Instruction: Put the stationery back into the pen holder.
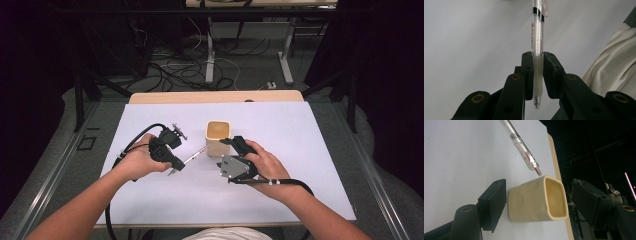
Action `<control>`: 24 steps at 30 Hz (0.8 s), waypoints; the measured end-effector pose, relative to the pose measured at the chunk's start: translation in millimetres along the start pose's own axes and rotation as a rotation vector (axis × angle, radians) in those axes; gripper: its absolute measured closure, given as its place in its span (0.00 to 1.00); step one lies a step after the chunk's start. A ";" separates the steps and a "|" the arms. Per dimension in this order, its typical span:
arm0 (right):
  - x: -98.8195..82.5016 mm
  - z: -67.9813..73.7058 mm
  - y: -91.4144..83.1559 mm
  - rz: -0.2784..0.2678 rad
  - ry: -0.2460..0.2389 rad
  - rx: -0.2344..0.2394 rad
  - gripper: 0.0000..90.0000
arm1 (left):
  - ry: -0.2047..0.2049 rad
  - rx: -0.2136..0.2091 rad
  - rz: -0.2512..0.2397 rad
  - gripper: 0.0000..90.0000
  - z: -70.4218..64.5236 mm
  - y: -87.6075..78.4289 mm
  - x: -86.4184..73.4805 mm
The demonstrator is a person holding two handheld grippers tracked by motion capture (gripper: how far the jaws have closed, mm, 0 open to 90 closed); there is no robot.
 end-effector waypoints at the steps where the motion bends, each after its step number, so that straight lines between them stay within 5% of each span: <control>1: 1.2 0.9 1.4 -0.002 -0.014 0.006 0.31 | 0.016 0.004 -0.003 0.88 0.5 -0.1 1.4; 7: 7.9 5.3 6.0 0.004 -0.102 0.026 0.33 | 0.020 -0.006 -0.004 0.88 -3.6 -1.9 7.5; 17: 13.3 14.3 15.9 0.043 -0.237 0.047 0.51 | 0.041 -0.027 0.000 0.88 -13.6 -0.6 16.4; 24: 14.9 20.0 21.3 0.077 -0.268 0.063 0.61 | 0.059 -0.048 0.004 0.88 -21.4 1.6 22.9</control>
Point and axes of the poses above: each handheld gripper's, and its own axes: y roughly forward along the jaws, x roughly out of its top, z roughly to its left, the point moved 8 cm from there along y, roughly forward along the jaws, and after that the axes turned 12 degrees about x, right-handed, at the moved point
